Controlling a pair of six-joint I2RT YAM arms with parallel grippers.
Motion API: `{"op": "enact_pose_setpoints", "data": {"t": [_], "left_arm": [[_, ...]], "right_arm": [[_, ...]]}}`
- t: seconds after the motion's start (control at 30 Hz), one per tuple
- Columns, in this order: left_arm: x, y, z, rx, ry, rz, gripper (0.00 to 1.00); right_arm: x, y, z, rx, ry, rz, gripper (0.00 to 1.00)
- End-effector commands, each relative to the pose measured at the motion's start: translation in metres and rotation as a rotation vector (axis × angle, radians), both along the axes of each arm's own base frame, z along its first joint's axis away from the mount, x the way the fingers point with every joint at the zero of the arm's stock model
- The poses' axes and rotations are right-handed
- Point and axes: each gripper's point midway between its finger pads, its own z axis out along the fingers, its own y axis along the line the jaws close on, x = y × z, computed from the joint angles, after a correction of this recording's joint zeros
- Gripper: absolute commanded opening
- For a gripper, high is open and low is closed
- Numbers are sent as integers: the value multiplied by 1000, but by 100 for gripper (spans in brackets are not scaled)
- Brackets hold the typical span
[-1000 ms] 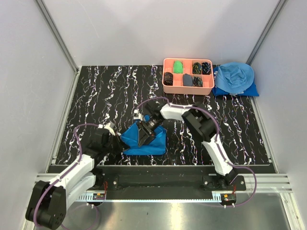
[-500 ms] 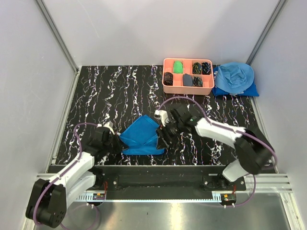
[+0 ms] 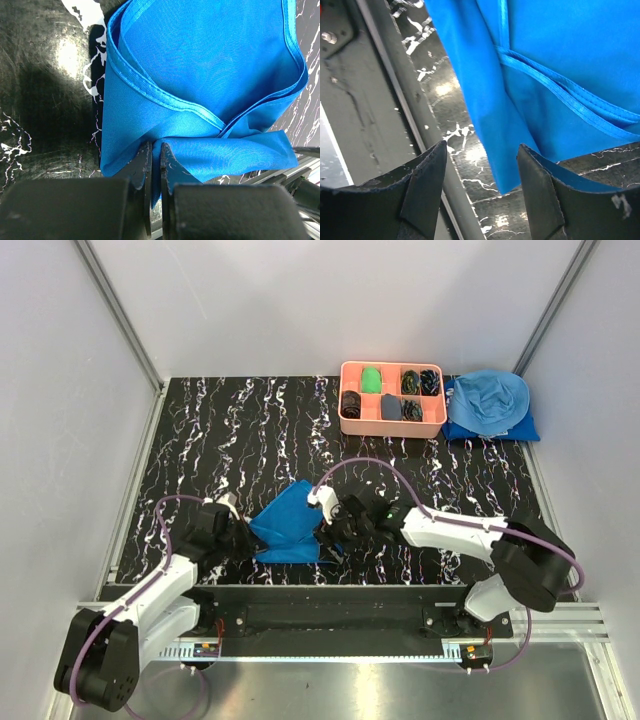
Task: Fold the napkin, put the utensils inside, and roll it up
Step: Roll the napkin with the utensil
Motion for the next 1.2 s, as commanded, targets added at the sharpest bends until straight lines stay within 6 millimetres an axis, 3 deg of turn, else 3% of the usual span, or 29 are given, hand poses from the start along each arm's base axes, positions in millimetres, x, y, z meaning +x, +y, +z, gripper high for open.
{"op": "enact_pose_setpoints", "data": {"t": [0.0,0.27,0.4,0.63,0.87,1.17], "left_arm": [[-4,9,-9,51,36,17,0],[-4,9,-9,48,42,16,0],[-3,9,-8,45,43,20,0],[2,12,-5,56,33,30,0],[8,16,-5,85,33,36,0],[8,17,-9,100,65,22,0]], "right_arm": [[8,5,-6,-7,-53,18,66],[8,2,-39,-100,10,5,59],[3,2,-40,-118,62,-3,43],[-6,1,-46,-134,249,15,33],[-2,-4,-55,-106,485,31,29],[1,-3,-70,-135,595,26,32]]}}
